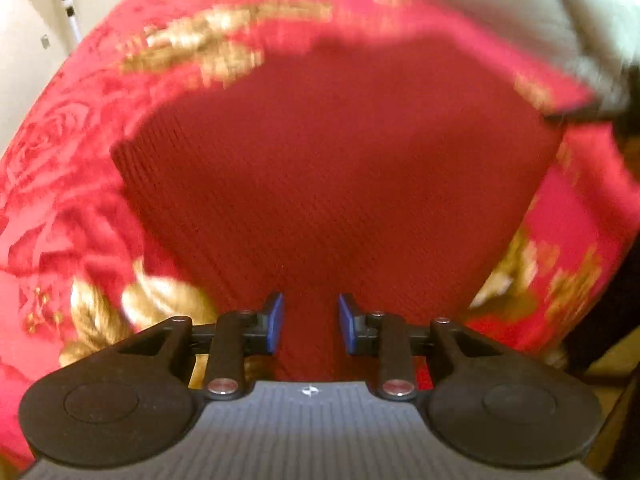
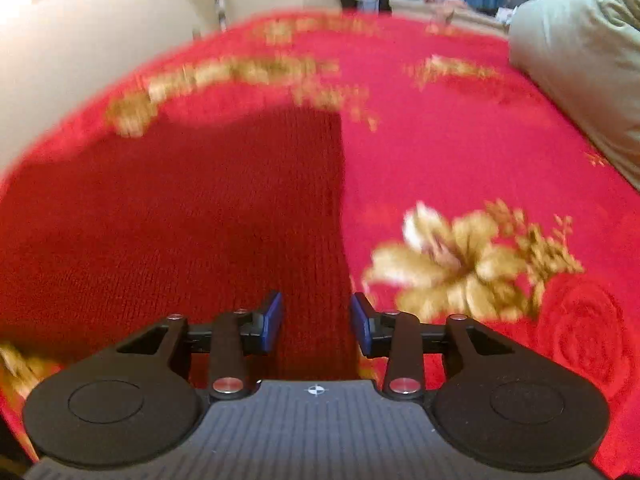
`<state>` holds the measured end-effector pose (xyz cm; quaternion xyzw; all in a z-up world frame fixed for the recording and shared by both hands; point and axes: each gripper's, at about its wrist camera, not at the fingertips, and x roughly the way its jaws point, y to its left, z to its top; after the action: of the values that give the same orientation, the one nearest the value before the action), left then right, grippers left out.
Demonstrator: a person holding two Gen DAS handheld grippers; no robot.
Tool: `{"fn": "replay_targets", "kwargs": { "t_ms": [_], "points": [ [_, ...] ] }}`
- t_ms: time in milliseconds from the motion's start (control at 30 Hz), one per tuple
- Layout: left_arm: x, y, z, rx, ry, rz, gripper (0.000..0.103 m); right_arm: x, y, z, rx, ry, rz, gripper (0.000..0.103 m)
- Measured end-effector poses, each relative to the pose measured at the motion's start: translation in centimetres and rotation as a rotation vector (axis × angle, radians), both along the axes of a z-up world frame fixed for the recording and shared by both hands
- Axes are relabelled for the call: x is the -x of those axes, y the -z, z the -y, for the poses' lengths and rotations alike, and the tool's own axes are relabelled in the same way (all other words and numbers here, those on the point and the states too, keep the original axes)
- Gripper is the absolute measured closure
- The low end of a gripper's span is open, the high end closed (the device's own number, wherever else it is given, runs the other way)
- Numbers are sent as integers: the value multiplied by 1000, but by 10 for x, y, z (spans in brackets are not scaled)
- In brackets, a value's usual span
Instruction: Fold small clothes
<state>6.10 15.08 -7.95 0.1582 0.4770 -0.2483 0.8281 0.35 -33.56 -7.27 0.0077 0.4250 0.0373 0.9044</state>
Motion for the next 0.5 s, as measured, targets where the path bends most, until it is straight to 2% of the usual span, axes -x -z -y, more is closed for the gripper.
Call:
{"fn": "replay_targets", "kwargs": {
  "t_ms": [67, 133, 200, 233, 333, 400, 500],
  "points": [
    [-1, -6, 0, 17, 0, 25, 65, 3, -4, -3, 29, -3, 19, 63],
    [-3, -13, -5, 59, -29, 53, 65, 11, -20, -3, 27, 16, 89, 62],
    [-3, -22, -7, 87, -49, 109, 60, 20, -33, 2, 0, 49, 145, 62],
    [-3, -27, -8, 87, -59, 140, 53, 23, -37, 6, -18, 75, 161, 62],
    [4, -35, -1, 40, -89, 241, 35, 32, -45, 11, -71, 136, 182, 61],
    [7, -39, 5, -20, -136, 295, 35, 37, -48, 10, -93, 141, 176, 61],
    [18, -47, 12, -37, -180, 334, 35, 43, -48, 5, -106, 121, 168, 60]
  ]
}}
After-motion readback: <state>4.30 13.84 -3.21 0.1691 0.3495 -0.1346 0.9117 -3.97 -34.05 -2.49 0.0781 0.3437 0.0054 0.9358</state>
